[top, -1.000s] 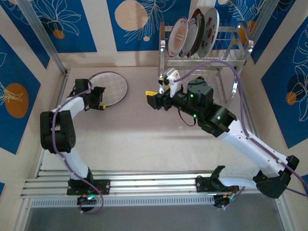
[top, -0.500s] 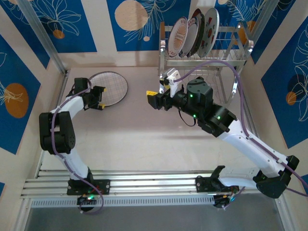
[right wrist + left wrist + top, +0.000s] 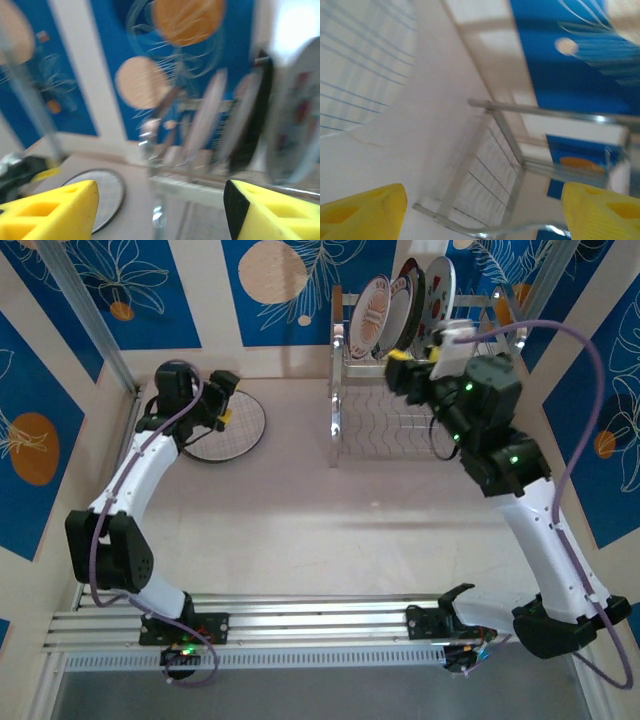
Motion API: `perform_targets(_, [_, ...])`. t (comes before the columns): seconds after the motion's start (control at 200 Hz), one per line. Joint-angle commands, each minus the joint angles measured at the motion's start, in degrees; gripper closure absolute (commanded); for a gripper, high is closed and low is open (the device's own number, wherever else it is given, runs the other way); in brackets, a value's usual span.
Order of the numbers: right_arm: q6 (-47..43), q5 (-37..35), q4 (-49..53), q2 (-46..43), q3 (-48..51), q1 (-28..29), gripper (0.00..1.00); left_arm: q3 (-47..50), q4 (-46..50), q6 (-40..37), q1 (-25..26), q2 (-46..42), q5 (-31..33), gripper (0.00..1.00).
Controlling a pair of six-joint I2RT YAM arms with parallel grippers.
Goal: Unload the plates from the dish rack
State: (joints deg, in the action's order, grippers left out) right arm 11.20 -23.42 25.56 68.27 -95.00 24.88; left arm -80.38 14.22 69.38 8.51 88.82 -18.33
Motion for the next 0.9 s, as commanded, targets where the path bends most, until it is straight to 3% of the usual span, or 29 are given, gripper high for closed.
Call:
perform_targets(0.0, [5.46,1.03,4.26,2.76,-4.22,-8.08,0.33,-3.72,-0.33,-7.92,4.44,-3.62,1.51,0.19])
perform_targets(0.175, [6.99,6.42,3.73,7.83,-9.21,-16.8,0.33,-2.92,-4.68,-17.44,12.18,-9.31,1.1,0.17])
perform_targets(0.415, [5.68,10.4,2.45,14.41,-14.28,-20.04,0.33,0.84,-10.54,-26.63,18.73,-18.42,-0.02,0.15])
perform_targets(0.625, [4.83,10.87,3.09,19.72,-19.71,-21.02,0.34,-1.06,-11.63,-33.57,21.02,-23.44,2.51,0.09])
perform_targets(0.895, [3.83,10.09,4.62,25.6,-25.14,-21.41,0.39,-5.1,-11.17,-34.51,21.11,-23.69,3.13,0.07])
